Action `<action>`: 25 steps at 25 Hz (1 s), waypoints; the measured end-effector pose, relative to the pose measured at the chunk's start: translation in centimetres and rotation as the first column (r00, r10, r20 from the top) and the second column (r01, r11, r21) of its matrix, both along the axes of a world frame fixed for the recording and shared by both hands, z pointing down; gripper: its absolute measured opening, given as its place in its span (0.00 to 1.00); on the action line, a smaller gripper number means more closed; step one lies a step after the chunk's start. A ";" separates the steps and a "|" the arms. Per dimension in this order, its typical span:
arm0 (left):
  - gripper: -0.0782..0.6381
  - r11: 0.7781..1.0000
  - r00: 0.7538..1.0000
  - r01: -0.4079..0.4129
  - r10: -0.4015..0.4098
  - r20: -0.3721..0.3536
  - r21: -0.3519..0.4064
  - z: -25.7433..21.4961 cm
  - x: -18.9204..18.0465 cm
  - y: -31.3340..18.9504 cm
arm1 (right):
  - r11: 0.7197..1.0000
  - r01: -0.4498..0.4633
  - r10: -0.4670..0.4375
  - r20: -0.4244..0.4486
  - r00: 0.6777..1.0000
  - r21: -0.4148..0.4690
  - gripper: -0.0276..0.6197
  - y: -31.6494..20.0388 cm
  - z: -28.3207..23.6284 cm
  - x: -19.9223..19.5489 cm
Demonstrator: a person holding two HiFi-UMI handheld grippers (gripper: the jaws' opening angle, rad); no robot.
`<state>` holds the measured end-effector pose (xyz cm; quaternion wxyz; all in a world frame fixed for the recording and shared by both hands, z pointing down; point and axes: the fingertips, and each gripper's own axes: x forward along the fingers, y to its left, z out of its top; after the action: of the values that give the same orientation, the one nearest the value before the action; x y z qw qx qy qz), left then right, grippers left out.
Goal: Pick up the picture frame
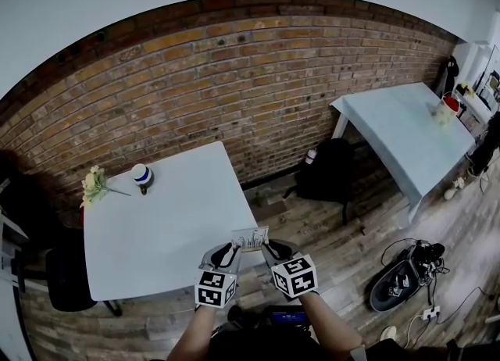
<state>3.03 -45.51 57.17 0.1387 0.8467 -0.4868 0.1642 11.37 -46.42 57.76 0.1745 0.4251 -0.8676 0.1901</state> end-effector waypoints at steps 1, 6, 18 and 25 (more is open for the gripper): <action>0.25 1.000 1.000 0.004 -0.004 0.001 -0.001 0.0 0.2 0.1 | 1.000 0.004 -0.004 0.000 1.000 -0.002 0.15 0.1 0.0 0.2; 0.25 0.999 0.999 0.036 -0.036 0.003 -0.014 0.6 1.1 1.3 | 1.000 0.021 -0.021 -0.005 1.000 -0.007 0.15 0.9 0.5 1.1; 0.25 0.997 0.997 0.072 -0.072 0.002 -0.035 1.4 1.1 4.4 | 0.998 0.047 -0.047 0.003 0.999 -0.032 0.15 3.9 1.6 1.1; 0.25 0.999 0.999 0.039 -0.040 -0.018 -0.021 1.1 -0.5 7.1 | 1.000 0.008 -0.008 -0.006 1.000 -0.017 0.15 7.0 1.0 -0.5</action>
<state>2.51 -38.38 58.22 0.1552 0.8368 -0.5004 0.1589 10.89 -39.45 58.80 0.1815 0.4207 -0.8671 0.1952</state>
